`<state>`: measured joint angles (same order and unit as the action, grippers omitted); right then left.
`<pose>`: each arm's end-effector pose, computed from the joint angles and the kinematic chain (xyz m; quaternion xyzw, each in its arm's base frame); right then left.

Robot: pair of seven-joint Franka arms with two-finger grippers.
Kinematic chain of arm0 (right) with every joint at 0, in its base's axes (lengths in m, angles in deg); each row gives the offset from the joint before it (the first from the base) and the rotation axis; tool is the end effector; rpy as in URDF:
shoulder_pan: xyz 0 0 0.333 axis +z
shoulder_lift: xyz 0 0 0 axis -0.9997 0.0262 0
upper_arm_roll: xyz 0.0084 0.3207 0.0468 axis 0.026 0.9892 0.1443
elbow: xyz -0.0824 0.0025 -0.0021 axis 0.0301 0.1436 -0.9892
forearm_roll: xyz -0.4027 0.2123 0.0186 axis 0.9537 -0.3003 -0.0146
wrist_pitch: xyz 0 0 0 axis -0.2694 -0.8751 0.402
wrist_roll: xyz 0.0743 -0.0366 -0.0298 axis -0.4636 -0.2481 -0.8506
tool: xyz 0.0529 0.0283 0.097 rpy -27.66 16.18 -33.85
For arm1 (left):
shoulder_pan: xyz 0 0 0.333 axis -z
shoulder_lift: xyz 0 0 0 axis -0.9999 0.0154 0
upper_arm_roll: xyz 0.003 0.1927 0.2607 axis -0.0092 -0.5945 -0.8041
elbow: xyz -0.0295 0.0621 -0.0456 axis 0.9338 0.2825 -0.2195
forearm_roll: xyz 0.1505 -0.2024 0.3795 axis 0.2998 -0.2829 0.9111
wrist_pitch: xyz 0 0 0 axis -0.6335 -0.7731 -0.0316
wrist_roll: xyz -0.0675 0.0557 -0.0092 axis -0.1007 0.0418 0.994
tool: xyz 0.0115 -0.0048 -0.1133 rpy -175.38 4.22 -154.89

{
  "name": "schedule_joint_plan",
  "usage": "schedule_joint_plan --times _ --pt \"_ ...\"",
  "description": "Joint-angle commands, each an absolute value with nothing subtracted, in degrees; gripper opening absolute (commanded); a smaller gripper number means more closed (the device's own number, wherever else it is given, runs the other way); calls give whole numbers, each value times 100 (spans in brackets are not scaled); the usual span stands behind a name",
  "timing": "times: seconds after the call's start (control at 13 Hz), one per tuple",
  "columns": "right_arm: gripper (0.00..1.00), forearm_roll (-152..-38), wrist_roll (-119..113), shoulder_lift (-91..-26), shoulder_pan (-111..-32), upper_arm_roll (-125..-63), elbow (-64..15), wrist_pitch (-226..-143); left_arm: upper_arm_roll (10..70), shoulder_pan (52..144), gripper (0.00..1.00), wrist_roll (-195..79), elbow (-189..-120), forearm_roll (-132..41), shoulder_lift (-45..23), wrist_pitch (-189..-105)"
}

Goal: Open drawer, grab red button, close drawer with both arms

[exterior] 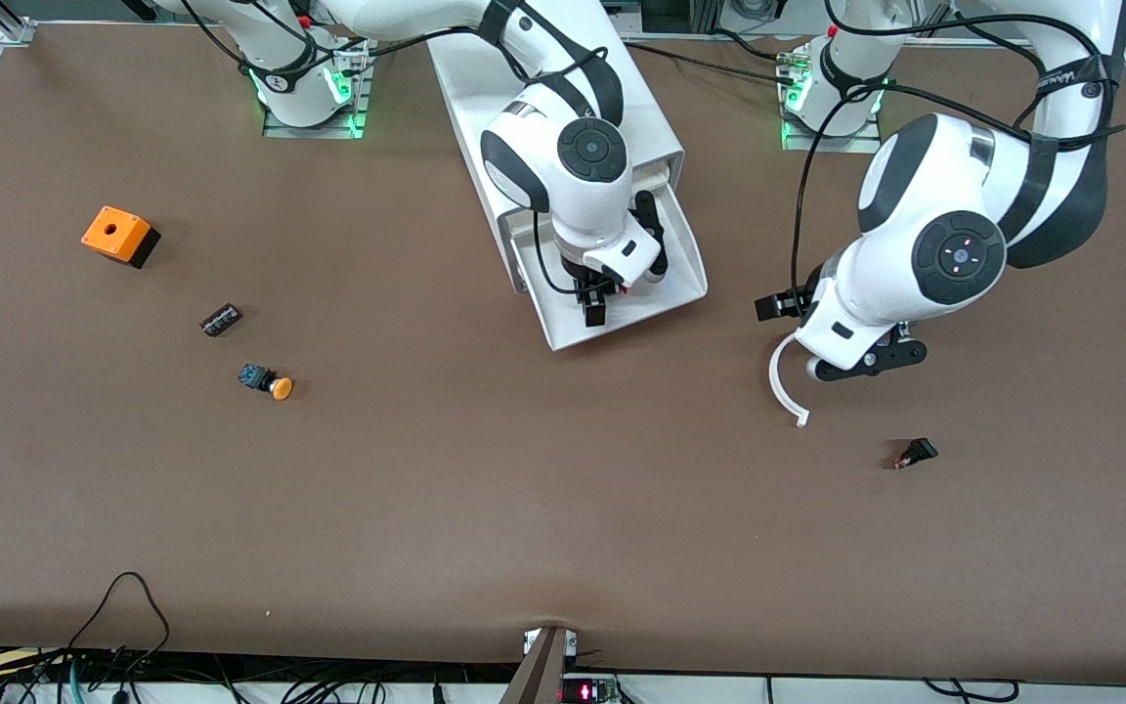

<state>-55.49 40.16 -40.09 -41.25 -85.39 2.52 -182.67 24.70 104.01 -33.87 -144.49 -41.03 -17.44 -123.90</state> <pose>0.5268 0.6154 0.3071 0.6508 0.7592 0.0032 0.0013 0.6570 -0.2178 0.4203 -0.9842 -0.1161 0.1336 0.0087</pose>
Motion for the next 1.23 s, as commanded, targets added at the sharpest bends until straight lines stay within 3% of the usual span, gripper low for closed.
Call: schedule_joint_plan --times 0.0,0.15,0.38,0.69,1.15 --pt "99 -5649 4058 -3943 -4156 -8463 262 -18318 2457 10388 100 -3387 -14072 -3974 -2144 -12292" --pt "96 -5649 4066 -3916 -4139 -8454 253 -18318 2431 10388 100 -3361 -13922 -3861 -2224 -12247" --pt "81 -5641 4101 -3925 -4139 -8454 253 -18318 2448 10388 100 -3387 -13807 -3597 -2233 -11957" --pt "73 -5632 4145 -3934 -4148 -8454 271 -18310 2483 10397 100 -3396 -13816 -3597 -2251 -11957" --pt "45 -5632 4102 -3943 -4130 -8454 280 -18257 2501 10371 100 -3396 -13939 -3632 -2224 -11878"
